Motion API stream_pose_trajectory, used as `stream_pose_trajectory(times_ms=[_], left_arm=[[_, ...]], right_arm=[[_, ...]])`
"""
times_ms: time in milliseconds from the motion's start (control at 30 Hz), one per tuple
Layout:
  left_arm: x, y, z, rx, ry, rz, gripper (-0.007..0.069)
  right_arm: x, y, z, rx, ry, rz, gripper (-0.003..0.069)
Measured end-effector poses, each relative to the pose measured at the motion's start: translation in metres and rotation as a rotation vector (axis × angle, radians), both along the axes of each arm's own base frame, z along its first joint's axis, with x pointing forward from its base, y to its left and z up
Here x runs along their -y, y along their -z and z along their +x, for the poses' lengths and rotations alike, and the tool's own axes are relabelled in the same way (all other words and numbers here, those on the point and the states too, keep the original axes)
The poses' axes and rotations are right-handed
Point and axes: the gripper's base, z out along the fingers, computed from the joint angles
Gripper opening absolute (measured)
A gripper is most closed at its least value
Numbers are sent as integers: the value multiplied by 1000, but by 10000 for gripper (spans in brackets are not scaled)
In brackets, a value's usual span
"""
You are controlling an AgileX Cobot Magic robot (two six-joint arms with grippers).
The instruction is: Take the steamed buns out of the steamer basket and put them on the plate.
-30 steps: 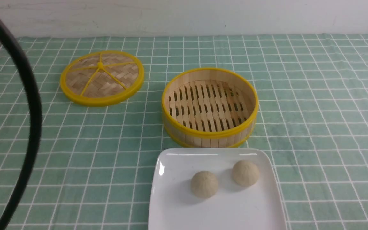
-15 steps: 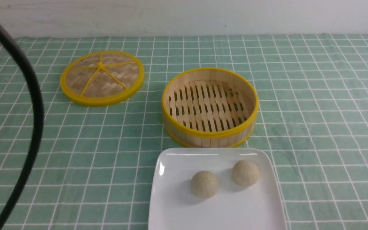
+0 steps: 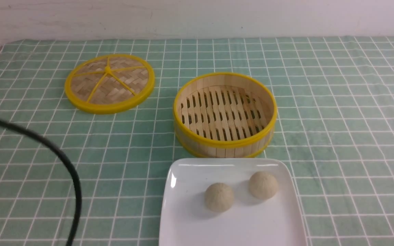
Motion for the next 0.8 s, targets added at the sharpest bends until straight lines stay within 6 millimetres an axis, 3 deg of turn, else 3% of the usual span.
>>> stream_pose_trajectory(times_ms=[100, 133, 333, 800], left_arm=[[-3, 34, -2, 27, -40, -28, 281], [-7, 57, -6, 62, -80, -52, 281], [-12, 105, -20, 114, -154, -68, 280], [-15, 124, -40, 117, -176, -28, 277]], right_arm=[[0, 0, 0, 0, 0, 0, 585], [0, 0, 0, 0, 0, 0, 585], [0, 0, 0, 0, 0, 0, 585], [0, 0, 0, 0, 0, -1, 585]])
